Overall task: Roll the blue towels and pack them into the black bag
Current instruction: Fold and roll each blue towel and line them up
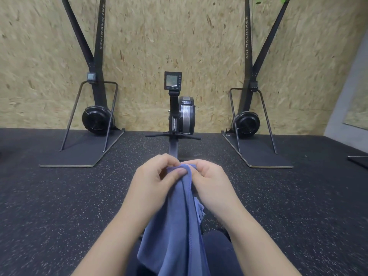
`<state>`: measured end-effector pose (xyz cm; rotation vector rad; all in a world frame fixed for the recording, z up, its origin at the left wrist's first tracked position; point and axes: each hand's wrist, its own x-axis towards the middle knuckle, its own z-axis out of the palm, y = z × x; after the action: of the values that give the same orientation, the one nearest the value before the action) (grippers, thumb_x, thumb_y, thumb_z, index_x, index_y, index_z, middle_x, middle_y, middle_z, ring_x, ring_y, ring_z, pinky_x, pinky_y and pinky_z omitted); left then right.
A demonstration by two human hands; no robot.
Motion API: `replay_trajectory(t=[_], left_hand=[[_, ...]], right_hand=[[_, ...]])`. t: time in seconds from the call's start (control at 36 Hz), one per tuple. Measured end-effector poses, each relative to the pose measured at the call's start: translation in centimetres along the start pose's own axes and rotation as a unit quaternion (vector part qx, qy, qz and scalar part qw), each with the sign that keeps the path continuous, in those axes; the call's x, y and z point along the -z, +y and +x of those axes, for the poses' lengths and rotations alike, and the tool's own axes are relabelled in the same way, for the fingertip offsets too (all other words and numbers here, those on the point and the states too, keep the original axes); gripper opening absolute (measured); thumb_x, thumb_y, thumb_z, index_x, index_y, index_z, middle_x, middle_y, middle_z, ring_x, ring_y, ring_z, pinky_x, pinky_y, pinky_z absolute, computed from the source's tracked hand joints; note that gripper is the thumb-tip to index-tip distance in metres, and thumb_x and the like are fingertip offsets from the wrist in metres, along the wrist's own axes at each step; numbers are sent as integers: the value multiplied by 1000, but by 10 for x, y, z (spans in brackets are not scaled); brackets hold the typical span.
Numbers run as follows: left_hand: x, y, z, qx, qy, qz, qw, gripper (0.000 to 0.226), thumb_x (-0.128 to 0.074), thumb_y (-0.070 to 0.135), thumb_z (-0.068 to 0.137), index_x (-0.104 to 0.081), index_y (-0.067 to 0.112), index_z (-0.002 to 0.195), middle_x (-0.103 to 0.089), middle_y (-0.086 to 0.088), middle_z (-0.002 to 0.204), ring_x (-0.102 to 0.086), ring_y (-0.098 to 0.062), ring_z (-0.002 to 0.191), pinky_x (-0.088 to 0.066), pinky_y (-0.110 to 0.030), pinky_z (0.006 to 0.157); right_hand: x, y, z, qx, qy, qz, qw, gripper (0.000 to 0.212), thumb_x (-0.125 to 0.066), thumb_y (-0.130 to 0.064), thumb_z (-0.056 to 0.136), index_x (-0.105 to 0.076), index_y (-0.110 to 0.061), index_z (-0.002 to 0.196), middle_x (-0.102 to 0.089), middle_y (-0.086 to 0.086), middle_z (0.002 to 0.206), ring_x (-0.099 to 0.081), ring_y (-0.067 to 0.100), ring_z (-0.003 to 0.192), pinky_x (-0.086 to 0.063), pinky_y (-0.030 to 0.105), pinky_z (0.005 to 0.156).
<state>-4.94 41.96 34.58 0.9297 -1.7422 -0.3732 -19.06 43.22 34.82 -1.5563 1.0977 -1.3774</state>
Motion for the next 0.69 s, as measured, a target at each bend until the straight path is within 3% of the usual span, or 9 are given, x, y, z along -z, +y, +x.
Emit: replay_trajectory(t=[0.06, 0.19, 0.33, 0.5, 0.61, 0.69], left_hand=[[0, -1, 1, -13, -2, 5, 1000, 8, -65, 36, 76, -58, 35, 72, -61, 15, 78, -54, -1, 71, -35, -9, 63], [2, -4, 4, -55, -6, 42, 998, 18, -55, 50, 74, -57, 35, 83, -58, 9, 81, -54, -5, 73, -35, -10, 64], [3, -1, 4, -46, -4, 59, 997, 9, -65, 35, 76, -57, 31, 78, -58, 11, 79, -52, -1, 70, -34, -11, 62], [3, -2, 3, 2, 6, 58, 998, 23, -76, 19, 78, -56, 27, 70, -59, 15, 74, -50, -2, 64, -35, -14, 59], [3, -3, 3, 28, 8, 42, 999, 24, -74, 13, 76, -56, 26, 69, -59, 18, 68, -48, -1, 59, -36, -13, 57], [3, -3, 4, 27, 0, 44, 999, 25, -74, 11, 77, -56, 27, 69, -58, 20, 67, -48, 0, 59, -35, -13, 57]], right_hand=[[1, 0, 0, -2, -9, -18, 1000, 23, -52, -11, 97, -73, -17, 90, -75, -1, 88, -68, 13, 86, -54, 35, 84], [6, -2, 1, -17, -39, -40, 998, 24, -47, -11, 100, -69, -15, 106, -74, 1, 100, -67, 15, 97, -51, 38, 93], [6, -5, 0, 9, -41, -89, 995, 26, -44, -10, 101, -67, -16, 111, -71, -2, 107, -65, 13, 105, -47, 42, 100], [5, -10, -4, 9, -60, -108, 992, 30, -41, -8, 100, -65, -21, 110, -70, -4, 109, -63, 8, 105, -46, 36, 100], [4, -9, -3, 21, -67, -133, 989, 22, -51, -18, 98, -65, -19, 115, -70, -7, 109, -63, 2, 105, -46, 34, 100], [4, -8, -2, 27, -61, -139, 988, 21, -55, -14, 96, -66, -22, 111, -72, -7, 106, -64, 1, 102, -48, 32, 97]])
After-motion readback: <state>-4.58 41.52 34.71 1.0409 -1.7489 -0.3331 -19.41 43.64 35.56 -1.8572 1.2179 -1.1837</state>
